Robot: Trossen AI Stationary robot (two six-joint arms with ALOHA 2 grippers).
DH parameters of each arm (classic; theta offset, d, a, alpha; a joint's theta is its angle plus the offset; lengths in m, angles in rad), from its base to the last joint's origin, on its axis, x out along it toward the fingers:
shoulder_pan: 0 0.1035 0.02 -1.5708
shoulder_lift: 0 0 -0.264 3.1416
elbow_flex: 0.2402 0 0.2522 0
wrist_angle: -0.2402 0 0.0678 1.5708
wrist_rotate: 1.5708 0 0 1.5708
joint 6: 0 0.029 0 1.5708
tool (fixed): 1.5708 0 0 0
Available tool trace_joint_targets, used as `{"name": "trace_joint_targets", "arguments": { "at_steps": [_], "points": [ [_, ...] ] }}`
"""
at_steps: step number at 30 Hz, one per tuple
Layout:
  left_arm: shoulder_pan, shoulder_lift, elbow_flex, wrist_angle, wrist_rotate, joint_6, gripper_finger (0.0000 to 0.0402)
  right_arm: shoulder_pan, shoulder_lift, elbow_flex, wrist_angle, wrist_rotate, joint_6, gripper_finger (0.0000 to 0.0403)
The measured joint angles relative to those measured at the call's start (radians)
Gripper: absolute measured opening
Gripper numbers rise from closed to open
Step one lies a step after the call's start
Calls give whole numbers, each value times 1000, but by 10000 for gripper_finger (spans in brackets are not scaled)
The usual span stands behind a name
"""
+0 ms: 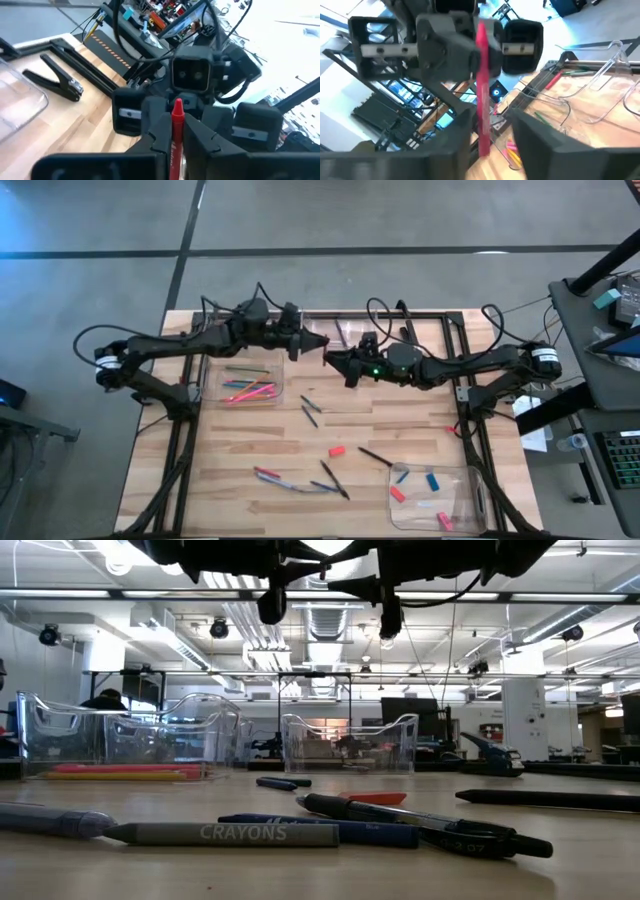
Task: Sort crayons/erasers/pens/pencils in bins
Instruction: Put the red crayon into the top left transparent bin
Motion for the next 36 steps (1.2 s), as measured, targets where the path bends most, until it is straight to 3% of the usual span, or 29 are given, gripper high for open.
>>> {"name": "trace_joint_targets", "arguments": {
  "at_steps": [6, 9, 13, 19, 26, 31, 36],
  "points": [
    [120, -68, 1, -83, 52, 122, 9, 0, 0, 0, -7, 0, -11, 248],
    [216, -124, 3, -241, 34, 338, 8, -1, 0, 0, -35, 1, -2, 284],
    [369, -152, 9, -557, -123, 729, 9, -6, 0, 0, -81, 2, 10, 304],
    [536, -143, -6, -820, -313, 1030, 14, -15, 0, 0, -87, 2, 4, 299],
    [576, -119, -7, -927, -421, 1085, 39, -25, 0, 0, -88, 2, 0, 292],
    [574, -118, 24, -990, -536, 1122, 121, -26, 0, 0, -97, 2, 1, 295],
    [576, -145, 93, -1025, -534, 1064, 196, -26, 0, 0, -138, 2, -13, 291]
  ]
}}
